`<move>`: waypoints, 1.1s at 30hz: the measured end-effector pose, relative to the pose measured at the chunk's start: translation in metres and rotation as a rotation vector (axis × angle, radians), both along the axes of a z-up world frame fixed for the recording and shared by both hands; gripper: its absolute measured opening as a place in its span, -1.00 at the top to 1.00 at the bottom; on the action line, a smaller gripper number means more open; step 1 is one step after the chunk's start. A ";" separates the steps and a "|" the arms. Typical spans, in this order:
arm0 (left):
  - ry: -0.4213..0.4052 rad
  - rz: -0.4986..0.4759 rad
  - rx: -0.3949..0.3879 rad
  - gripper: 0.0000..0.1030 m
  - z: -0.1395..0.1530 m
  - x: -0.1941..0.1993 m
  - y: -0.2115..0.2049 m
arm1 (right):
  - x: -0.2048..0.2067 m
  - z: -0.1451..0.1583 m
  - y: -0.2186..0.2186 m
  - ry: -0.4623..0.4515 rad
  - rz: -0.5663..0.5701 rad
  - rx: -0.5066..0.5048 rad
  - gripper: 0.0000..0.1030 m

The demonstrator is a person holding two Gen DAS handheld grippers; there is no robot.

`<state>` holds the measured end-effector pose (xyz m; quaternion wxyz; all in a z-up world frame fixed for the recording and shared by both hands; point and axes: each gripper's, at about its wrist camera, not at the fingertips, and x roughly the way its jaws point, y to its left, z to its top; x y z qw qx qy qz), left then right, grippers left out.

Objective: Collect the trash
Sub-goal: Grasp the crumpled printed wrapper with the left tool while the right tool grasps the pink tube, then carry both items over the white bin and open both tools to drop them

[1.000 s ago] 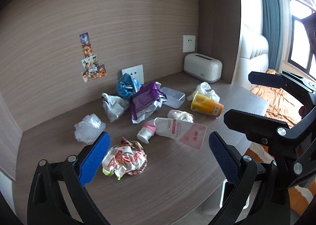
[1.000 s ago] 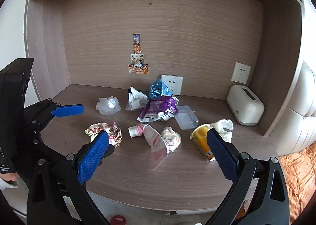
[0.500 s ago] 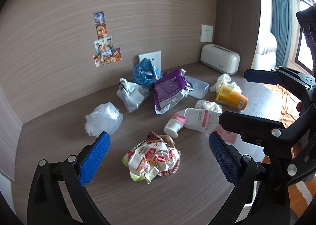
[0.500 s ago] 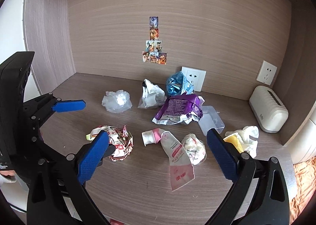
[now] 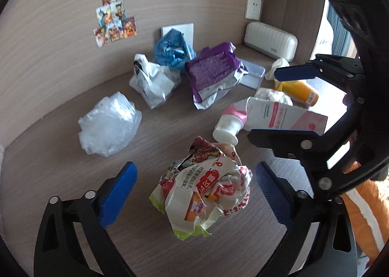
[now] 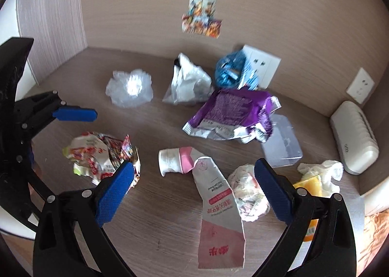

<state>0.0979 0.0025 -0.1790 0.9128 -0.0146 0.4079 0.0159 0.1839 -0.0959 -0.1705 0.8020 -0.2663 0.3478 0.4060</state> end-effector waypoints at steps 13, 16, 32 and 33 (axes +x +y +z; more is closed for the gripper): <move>0.038 -0.065 -0.089 -0.10 -0.013 0.009 0.005 | 0.006 -0.035 0.030 0.052 0.072 -0.140 0.08; 0.028 -0.060 -0.093 -0.06 -0.012 0.005 0.005 | 0.009 -0.032 0.027 0.090 0.040 -0.091 0.09; -0.057 -0.075 -0.078 -0.02 0.040 -0.010 -0.007 | -0.017 0.035 -0.033 0.085 -0.087 0.113 0.09; -0.062 -0.097 -0.077 -0.02 0.043 -0.010 -0.016 | -0.020 0.037 -0.038 0.086 -0.102 0.122 0.09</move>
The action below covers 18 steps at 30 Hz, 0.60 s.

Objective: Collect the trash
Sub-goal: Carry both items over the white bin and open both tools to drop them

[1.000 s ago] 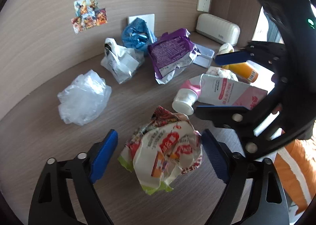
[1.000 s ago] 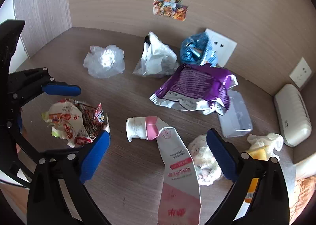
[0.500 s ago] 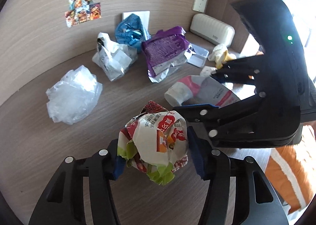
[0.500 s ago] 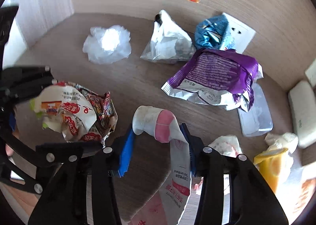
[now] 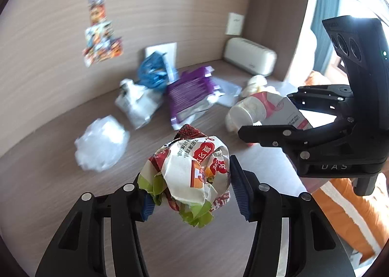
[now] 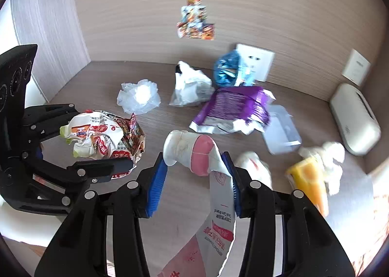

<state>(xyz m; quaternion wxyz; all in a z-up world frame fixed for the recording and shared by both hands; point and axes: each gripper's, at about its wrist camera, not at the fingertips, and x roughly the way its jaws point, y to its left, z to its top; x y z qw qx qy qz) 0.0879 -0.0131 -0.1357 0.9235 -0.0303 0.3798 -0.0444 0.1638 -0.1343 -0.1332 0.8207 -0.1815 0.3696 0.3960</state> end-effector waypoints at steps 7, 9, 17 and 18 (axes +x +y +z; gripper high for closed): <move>-0.015 -0.134 -0.001 -0.02 0.007 0.005 -0.063 | -0.018 0.007 -0.078 0.015 -0.158 0.019 0.09; -0.013 -0.189 -0.009 -0.02 0.008 0.007 -0.088 | -0.024 0.006 -0.111 0.034 -0.234 0.029 0.09; 0.034 -0.406 -0.028 -0.02 -0.010 0.013 -0.193 | -0.047 -0.013 -0.229 0.103 -0.503 0.038 0.09; 0.042 -0.431 -0.029 -0.02 -0.014 0.014 -0.206 | -0.051 -0.017 -0.241 0.111 -0.529 0.039 0.09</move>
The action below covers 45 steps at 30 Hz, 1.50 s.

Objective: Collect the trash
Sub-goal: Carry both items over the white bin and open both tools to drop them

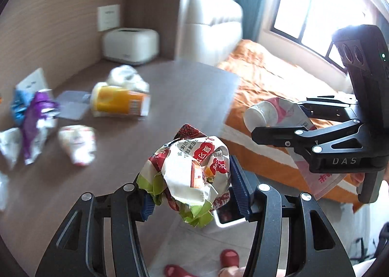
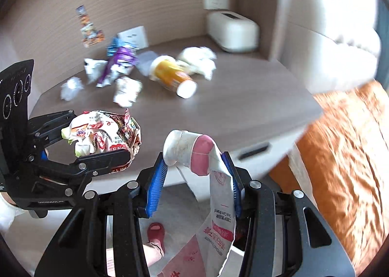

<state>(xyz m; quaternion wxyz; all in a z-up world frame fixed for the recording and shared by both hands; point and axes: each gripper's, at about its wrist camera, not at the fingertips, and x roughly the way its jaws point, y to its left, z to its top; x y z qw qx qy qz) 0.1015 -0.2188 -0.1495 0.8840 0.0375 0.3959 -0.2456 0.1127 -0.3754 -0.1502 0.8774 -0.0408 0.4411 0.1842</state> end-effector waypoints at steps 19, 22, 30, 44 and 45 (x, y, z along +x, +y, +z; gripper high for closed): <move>0.274 -0.292 0.089 -0.02 -0.236 0.021 -0.213 | 0.010 -0.208 -0.155 0.272 -0.222 0.076 0.09; 0.323 -0.295 0.096 -0.04 -0.293 0.036 -0.223 | 0.021 -0.261 -0.160 0.307 -0.201 0.084 0.09; 0.410 -0.288 0.088 -0.52 -0.388 0.046 -0.229 | 0.036 -0.370 -0.169 0.380 -0.195 0.100 0.00; 0.418 -0.187 0.142 -0.91 -0.377 0.048 -0.224 | 0.030 -0.365 -0.194 0.396 -0.231 0.110 -0.93; 0.413 -0.179 0.138 -0.91 -0.366 0.048 -0.223 | 0.029 -0.354 -0.195 0.390 -0.239 0.117 -0.93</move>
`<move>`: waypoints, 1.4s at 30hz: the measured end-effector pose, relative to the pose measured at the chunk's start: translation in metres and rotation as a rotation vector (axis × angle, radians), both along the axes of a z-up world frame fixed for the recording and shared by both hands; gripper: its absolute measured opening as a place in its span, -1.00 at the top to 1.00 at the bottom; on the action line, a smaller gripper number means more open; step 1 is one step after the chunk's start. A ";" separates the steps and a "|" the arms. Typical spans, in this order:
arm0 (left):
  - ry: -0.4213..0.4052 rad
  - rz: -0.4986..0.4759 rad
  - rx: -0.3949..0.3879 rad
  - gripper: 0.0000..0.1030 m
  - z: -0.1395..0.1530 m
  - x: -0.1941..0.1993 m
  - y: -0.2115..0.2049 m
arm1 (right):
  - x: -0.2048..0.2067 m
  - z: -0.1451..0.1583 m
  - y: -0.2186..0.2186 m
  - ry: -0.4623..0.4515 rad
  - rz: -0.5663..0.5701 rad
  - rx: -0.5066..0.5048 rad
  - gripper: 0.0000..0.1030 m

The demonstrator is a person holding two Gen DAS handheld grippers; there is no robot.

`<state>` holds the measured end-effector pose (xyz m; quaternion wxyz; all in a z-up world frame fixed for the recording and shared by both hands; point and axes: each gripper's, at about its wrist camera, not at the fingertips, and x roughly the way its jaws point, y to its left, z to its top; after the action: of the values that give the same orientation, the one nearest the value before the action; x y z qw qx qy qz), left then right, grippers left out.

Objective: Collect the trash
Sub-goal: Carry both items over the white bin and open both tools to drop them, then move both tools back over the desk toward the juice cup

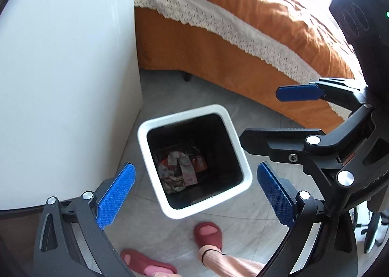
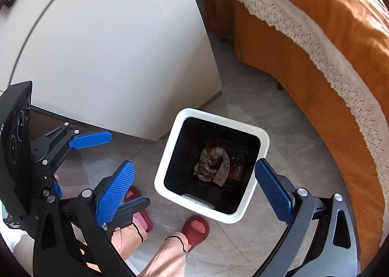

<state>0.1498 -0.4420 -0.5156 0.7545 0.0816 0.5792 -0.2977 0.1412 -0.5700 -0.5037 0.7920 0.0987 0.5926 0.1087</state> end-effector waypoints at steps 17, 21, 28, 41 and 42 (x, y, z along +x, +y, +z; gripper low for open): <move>-0.192 0.068 -0.038 -0.91 0.176 -0.016 0.027 | -0.026 0.172 0.018 -0.154 -0.032 0.014 -0.93; -0.233 0.106 -0.042 -0.91 0.211 -0.024 0.042 | -0.032 0.209 0.027 -0.218 -0.022 -0.003 -0.93; -0.302 0.193 -0.045 -0.91 0.264 -0.033 0.076 | -0.045 0.272 0.044 -0.317 0.015 0.015 -0.93; -0.480 0.402 0.020 -0.91 0.347 -0.053 0.142 | -0.043 0.347 0.100 -0.496 0.183 0.083 -0.93; -0.489 0.416 0.026 -0.91 0.352 -0.054 0.147 | -0.040 0.350 0.105 -0.504 0.198 0.080 -0.93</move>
<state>0.0961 -0.2946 -0.1640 0.9149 0.0402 0.3887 -0.1011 0.1009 -0.4648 -0.1536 0.8954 0.0414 0.3789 0.2301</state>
